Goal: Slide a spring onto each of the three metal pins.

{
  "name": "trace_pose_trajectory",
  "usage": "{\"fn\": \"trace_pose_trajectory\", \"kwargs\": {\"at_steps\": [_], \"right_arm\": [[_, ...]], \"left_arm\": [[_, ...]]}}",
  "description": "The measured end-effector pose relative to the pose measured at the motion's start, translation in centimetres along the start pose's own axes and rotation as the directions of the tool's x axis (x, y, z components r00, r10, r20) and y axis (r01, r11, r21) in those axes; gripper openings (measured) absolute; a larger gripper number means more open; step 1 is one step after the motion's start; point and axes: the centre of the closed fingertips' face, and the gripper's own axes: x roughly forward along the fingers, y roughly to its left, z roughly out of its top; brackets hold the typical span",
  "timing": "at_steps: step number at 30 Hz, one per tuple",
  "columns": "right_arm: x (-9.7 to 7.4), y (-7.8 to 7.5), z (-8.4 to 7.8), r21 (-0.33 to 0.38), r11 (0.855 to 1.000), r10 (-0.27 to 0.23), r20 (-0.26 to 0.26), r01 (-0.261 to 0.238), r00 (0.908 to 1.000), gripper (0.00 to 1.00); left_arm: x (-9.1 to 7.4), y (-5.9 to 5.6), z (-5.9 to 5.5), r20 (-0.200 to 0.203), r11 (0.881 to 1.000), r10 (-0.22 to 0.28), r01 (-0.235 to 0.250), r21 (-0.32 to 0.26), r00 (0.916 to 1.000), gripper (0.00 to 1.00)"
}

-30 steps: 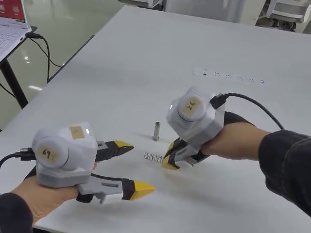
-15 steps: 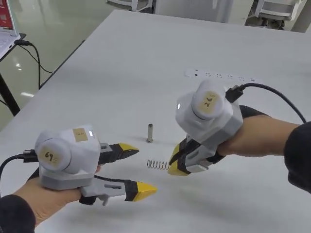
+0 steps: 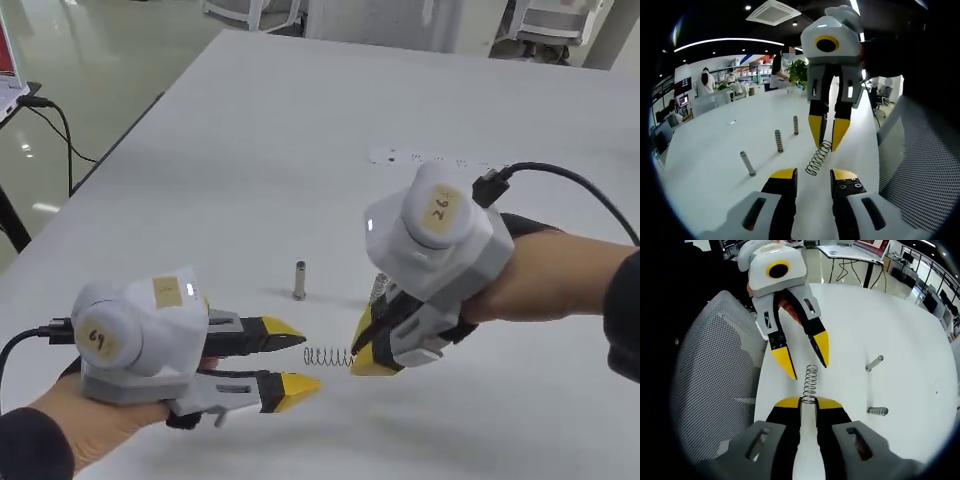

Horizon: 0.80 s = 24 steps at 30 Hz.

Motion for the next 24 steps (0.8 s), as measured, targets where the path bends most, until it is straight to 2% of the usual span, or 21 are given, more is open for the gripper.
{"fn": "trace_pose_trajectory", "kwargs": {"at_steps": [10,16,24], "right_arm": [[-0.3,1.0,0.0,-0.022,0.999,0.043,-0.011,-0.043,0.9990,0.12],[-0.3,1.5,-0.2,-0.031,0.997,0.065,-0.015,-0.065,0.9978,0.12],[-0.7,1.4,-0.1,-0.027,0.997,0.073,-0.012,-0.073,0.9973,0.12]], "left_arm": [[0.1,-1.1,0.5,0.014,0.998,-0.048,0.047,0.040,0.9988,0.11],[0.3,-1.6,0.4,0.007,0.996,-0.070,0.069,0.049,0.9975,0.10],[0.3,-1.7,0.6,0.014,0.996,-0.075,0.074,0.055,0.9971,0.09]]}}
